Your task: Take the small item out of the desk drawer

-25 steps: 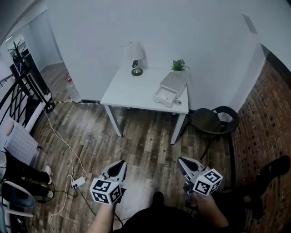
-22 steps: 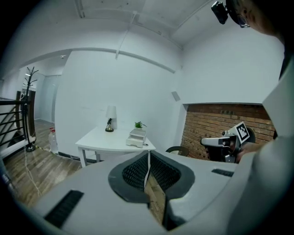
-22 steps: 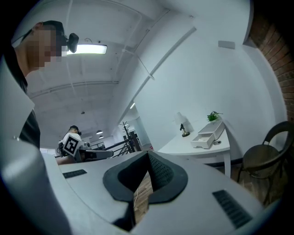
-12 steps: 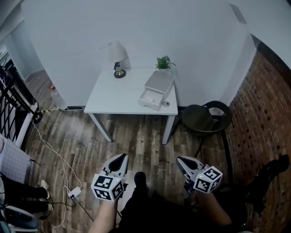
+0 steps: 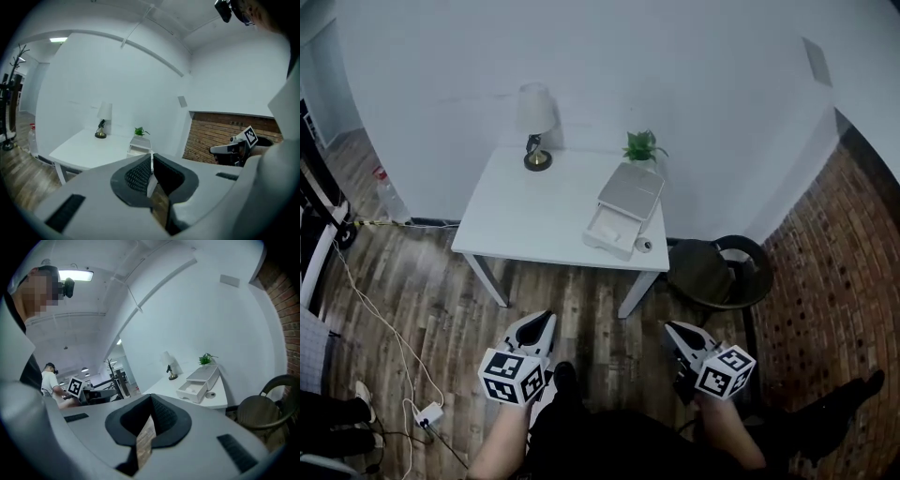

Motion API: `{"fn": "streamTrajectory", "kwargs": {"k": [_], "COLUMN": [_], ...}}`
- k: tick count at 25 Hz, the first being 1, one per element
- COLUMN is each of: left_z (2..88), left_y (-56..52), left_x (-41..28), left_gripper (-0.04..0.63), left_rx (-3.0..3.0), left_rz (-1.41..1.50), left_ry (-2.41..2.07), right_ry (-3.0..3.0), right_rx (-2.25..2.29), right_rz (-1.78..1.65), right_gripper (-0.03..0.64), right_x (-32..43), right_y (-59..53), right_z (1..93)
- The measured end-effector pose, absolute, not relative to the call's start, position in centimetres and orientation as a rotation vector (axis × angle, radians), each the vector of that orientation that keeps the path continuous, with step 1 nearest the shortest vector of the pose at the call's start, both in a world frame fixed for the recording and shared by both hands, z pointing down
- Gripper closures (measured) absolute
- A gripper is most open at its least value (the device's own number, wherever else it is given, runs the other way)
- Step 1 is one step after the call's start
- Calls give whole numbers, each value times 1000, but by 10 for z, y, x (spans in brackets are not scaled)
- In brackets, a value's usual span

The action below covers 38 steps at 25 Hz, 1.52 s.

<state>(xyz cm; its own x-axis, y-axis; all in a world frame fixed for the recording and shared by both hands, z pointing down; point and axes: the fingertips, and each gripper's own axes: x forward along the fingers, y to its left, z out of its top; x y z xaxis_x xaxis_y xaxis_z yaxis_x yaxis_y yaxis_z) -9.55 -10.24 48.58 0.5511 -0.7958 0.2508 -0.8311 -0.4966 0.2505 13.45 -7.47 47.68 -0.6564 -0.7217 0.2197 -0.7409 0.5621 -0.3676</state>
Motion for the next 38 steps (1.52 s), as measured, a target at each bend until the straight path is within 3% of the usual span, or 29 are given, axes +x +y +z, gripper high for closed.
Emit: {"fn": "streamTrajectory", "kwargs": {"k": [6, 11, 30, 38], "left_z": [486, 484, 506, 518], "left_y": [-198, -248, -347, -402], "left_x": [-154, -160, -156, -103], "left_gripper": [574, 574, 574, 574], "left_rx": [2425, 2473, 2403, 2361], "left_rz": [153, 196, 263, 323], "left_ry": [-1340, -1242, -1262, -1262], "right_ry": [-2760, -2728, -2609, -2646], "right_rx": [1286, 1248, 1255, 1103], "right_rz": [648, 592, 654, 616], "right_gripper": [620, 620, 620, 620], "right_x": [75, 40, 58, 81], "right_y": [-181, -221, -340, -411], "right_z": [462, 461, 510, 518]}}
